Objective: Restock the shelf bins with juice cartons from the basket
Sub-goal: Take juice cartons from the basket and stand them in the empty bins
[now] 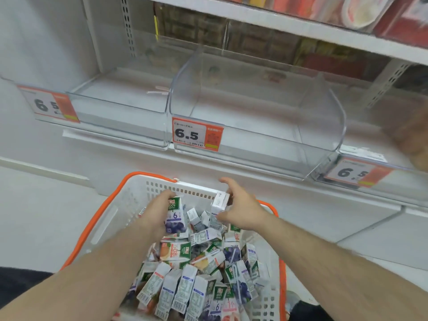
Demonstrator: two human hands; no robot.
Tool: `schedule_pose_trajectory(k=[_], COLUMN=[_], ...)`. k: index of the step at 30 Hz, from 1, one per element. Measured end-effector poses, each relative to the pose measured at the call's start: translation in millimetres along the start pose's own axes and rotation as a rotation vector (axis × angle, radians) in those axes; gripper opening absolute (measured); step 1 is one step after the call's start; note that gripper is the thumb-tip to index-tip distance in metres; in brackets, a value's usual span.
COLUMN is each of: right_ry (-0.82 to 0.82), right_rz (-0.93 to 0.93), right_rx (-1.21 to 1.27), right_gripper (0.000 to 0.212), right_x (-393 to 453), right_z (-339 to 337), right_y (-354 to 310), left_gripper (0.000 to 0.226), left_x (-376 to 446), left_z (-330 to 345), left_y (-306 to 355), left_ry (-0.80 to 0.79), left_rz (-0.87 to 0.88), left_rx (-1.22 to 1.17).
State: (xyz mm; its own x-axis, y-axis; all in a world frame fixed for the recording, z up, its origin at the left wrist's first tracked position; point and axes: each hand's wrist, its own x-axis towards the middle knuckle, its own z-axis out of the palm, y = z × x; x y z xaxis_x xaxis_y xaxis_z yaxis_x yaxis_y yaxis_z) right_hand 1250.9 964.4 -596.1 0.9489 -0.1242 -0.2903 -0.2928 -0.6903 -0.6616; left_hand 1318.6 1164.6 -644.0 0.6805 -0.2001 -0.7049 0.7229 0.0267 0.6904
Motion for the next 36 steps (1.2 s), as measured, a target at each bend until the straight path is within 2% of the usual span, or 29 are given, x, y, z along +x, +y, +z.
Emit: schedule_pose_trajectory(k=[5, 9, 13, 17, 19, 21, 23, 25, 27, 30, 33, 36], right_ry=[-0.018, 0.082, 0.245, 0.459, 0.565, 0.641, 0.678, 0.692, 0.694, 0.709, 0.812, 0.954], right_rz=[-0.106, -0.129, -0.091, -0.117, -0.115, -0.114, -0.131, -0.149, -0.142, -0.119, -0.113, -0.090], right_rx=[-0.027, -0.035, 0.048, -0.021, -0.009, 0.019, 0.084, 0.136, 0.207, 0.233, 0.178, 0.369], right_gripper=[0.097, 0.082, 0.070, 0.052, 0.048, 0.046, 0.045, 0.044, 0.049, 0.067, 0.053, 0.043], right_x=[-39, -64, -74, -83, -86, -88, -91, -94, -98, -106, -110, -112], right_z=[-49, -80, -92, -102, -105, -109, -115, -124, -135, -149, -161, -182], right_y=[-29, -35, -27, -29, -28, -27, -28, -27, -24, -16, -13, -3], left_gripper=[0.026, 0.022, 0.005, 0.030, 0.051, 0.067, 0.053, 0.034, 0.030, 0.034, 0.032, 0.030], left_x=[-35, -57, -73, -83, -90, -97, -106, -113, -116, -119, -122, -126], left_z=[32, 52, 65, 81, 93, 111, 132, 150, 165, 184, 206, 226], left_y=[20, 30, 32, 27, 28, 31, 35, 39, 44, 51, 57, 60], left_ry=[-0.109, -0.229, -0.252, -0.318, -0.353, -0.329, -0.241, -0.161, -0.147, -0.120, -0.088, -0.076], left_rz=[0.048, 0.139, 0.354, 0.579, 0.654, 0.735, 0.835, 0.916, 0.979, 1.055, 1.168, 1.281], left_rx=[-0.032, 0.055, 0.272, 0.663, 0.869, 1.031, 1.089, 1.018, 0.968, 1.040, 1.085, 1.035])
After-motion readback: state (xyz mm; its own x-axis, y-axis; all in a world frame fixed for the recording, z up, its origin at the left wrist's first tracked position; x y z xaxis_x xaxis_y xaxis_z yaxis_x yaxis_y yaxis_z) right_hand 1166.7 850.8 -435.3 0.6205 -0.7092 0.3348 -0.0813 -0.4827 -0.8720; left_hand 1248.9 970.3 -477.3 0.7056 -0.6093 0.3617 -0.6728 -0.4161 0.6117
